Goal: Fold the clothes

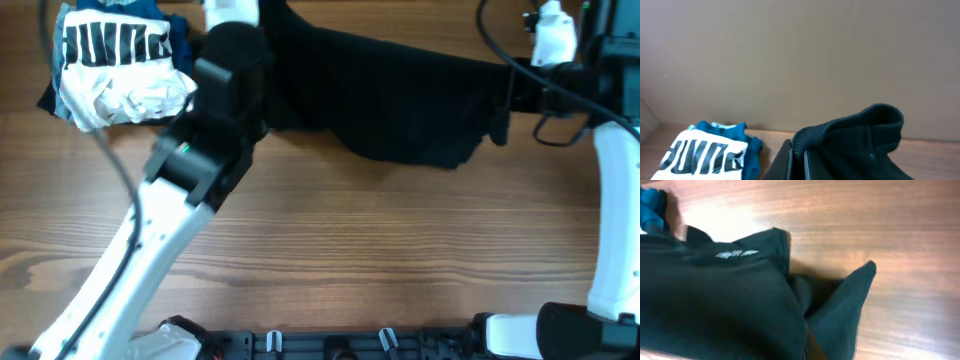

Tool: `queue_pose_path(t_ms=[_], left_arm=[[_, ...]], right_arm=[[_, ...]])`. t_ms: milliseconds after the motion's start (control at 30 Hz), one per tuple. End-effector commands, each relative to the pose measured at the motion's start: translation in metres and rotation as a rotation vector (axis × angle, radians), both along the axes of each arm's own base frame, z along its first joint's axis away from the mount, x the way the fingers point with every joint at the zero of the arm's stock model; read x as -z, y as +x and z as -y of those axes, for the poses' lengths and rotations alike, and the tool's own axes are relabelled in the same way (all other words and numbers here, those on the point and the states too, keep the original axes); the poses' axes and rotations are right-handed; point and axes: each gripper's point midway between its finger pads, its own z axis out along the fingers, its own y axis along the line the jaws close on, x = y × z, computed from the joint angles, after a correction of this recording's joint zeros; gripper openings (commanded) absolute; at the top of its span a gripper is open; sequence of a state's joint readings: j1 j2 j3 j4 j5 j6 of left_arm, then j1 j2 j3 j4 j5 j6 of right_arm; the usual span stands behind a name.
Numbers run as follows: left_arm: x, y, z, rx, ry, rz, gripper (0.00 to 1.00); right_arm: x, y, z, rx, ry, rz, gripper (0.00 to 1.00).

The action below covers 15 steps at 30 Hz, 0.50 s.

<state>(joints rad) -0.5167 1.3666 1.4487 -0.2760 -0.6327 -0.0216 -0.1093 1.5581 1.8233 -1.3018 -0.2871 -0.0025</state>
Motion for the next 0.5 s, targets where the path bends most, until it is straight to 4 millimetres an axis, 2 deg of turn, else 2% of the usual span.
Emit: queue_pose_path(t_ms=[0,100,167,233,333,467], left_arm=[[-0.052,-0.045,-0.016,-0.002,-0.063,0.102,0.04],[-0.06,-0.07,-0.012,0.048,-0.067,0.099,0.04],[-0.047,-0.077,0.0,0.105,-0.056,0.044,0.04],[-0.029,-0.076,0.004,0.106,-0.058,-0.018,0.04],[0.001,-0.065,0.01,0.088,-0.042,-0.114,0.04],[0.043,-0.043,0.027,0.081,0.005,-0.219,0.04]], right_arm=[[-0.028,-0.02,0.012,0.022,-0.023,0.058,0.04],[-0.042,-0.044,0.015,0.039,-0.029,0.079,0.04],[-0.046,-0.052,0.017,0.052,-0.047,0.082,0.04],[-0.042,-0.054,0.023,0.072,-0.074,0.065,0.04],[-0.029,-0.046,0.03,0.089,-0.095,0.018,0.04],[0.001,-0.012,0.033,0.08,-0.072,-0.045,0.04]])
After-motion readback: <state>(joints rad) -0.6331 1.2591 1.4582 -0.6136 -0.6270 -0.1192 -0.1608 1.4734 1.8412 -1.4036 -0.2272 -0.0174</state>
